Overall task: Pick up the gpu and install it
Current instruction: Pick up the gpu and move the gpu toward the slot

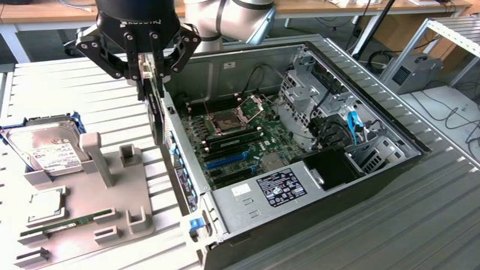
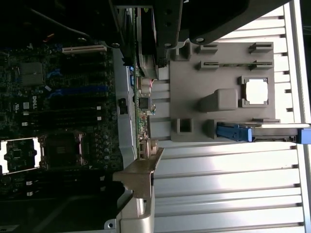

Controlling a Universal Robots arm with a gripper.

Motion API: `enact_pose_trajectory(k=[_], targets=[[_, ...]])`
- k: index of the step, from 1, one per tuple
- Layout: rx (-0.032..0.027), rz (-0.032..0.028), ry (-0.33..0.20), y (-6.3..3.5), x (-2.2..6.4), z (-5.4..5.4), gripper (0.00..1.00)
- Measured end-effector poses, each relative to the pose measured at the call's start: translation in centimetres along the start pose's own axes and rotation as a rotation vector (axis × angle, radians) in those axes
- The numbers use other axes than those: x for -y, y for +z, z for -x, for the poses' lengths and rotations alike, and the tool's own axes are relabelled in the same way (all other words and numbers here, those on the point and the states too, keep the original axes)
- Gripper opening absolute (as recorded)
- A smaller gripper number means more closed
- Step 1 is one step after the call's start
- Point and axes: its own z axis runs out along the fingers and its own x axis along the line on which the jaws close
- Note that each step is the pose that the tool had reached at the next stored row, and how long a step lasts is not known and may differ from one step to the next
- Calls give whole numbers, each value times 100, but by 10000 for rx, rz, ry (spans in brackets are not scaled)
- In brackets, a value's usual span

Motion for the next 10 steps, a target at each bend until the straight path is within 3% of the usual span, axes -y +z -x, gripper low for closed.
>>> enact_pose_trajectory(k=[10], targets=[[1, -16, 0, 2, -9, 121, 29]])
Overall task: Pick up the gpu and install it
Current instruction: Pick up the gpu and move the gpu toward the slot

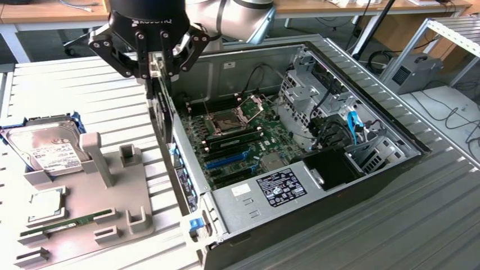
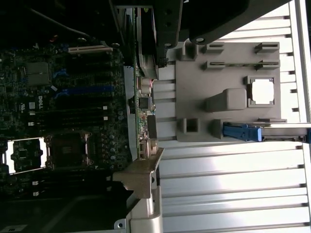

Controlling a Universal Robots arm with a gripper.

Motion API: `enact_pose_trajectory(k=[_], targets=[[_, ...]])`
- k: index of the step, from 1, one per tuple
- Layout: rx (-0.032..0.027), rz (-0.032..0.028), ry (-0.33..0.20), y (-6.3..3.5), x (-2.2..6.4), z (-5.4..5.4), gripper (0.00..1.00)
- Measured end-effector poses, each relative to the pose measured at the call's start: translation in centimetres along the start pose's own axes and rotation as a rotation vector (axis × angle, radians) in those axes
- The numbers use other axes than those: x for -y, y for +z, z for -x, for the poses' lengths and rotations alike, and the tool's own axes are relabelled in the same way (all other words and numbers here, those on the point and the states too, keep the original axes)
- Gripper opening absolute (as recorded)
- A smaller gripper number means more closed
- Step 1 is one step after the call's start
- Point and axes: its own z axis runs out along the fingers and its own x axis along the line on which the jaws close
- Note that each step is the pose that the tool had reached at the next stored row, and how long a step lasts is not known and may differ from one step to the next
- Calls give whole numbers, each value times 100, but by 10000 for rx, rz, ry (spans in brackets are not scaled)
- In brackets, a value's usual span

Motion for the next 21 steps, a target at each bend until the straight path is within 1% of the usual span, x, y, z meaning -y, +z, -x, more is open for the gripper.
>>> enact_pose_trajectory(k=[21], targets=[[2, -24, 0, 3, -14, 190, 29]])
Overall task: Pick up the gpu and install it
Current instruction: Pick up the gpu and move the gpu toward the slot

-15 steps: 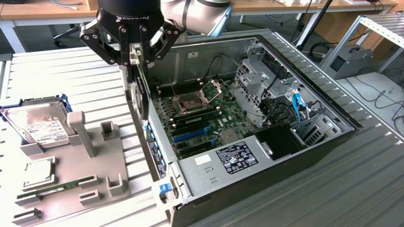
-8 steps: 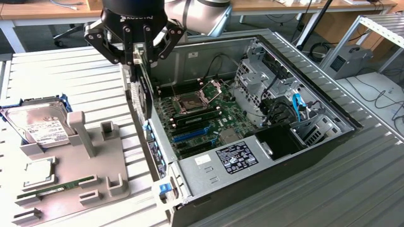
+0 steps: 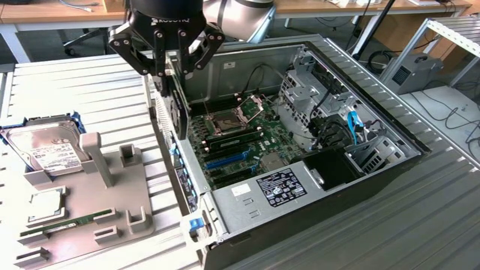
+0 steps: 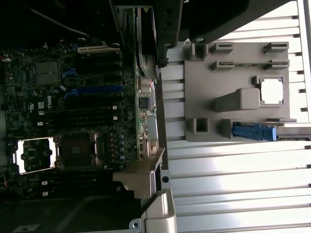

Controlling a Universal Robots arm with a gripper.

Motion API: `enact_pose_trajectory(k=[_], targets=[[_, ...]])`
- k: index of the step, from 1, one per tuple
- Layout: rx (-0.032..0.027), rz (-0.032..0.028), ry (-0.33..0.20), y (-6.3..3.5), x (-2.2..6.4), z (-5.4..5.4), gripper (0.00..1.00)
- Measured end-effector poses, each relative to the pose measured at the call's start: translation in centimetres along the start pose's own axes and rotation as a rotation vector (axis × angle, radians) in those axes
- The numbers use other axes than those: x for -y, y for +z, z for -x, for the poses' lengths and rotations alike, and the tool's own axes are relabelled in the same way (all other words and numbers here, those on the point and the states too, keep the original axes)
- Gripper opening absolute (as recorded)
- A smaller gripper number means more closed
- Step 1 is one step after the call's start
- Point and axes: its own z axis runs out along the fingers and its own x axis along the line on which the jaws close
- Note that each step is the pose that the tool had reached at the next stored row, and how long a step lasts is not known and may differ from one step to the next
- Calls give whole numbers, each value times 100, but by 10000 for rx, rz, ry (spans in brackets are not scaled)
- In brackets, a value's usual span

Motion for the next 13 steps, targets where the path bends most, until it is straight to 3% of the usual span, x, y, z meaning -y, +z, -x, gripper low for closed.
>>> enact_pose_trajectory(k=[13], targets=[[2, -25, 0, 4, -11, 138, 29]])
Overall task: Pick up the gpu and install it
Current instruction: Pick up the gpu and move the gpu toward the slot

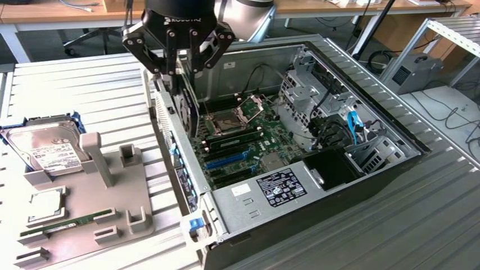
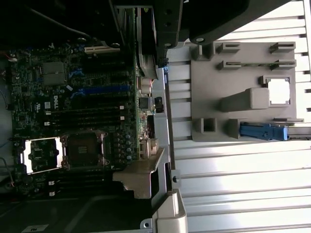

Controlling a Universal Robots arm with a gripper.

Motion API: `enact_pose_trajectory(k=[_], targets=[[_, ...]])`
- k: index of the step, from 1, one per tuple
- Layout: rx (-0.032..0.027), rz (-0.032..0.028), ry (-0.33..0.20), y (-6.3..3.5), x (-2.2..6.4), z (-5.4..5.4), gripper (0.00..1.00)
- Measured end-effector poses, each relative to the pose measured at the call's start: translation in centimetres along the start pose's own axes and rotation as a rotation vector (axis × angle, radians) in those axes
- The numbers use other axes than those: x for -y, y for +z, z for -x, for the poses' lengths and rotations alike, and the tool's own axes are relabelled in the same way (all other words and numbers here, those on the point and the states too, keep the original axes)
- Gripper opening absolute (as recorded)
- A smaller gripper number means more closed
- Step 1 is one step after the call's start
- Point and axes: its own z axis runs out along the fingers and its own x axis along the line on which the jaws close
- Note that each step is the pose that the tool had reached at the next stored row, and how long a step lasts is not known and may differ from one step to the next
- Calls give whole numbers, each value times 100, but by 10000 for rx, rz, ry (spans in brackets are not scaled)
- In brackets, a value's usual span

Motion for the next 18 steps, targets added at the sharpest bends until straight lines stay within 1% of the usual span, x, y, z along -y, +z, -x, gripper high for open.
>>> enact_pose_trajectory(k=[18], targets=[[2, -42, -1, 9, -17, 210, 29]])
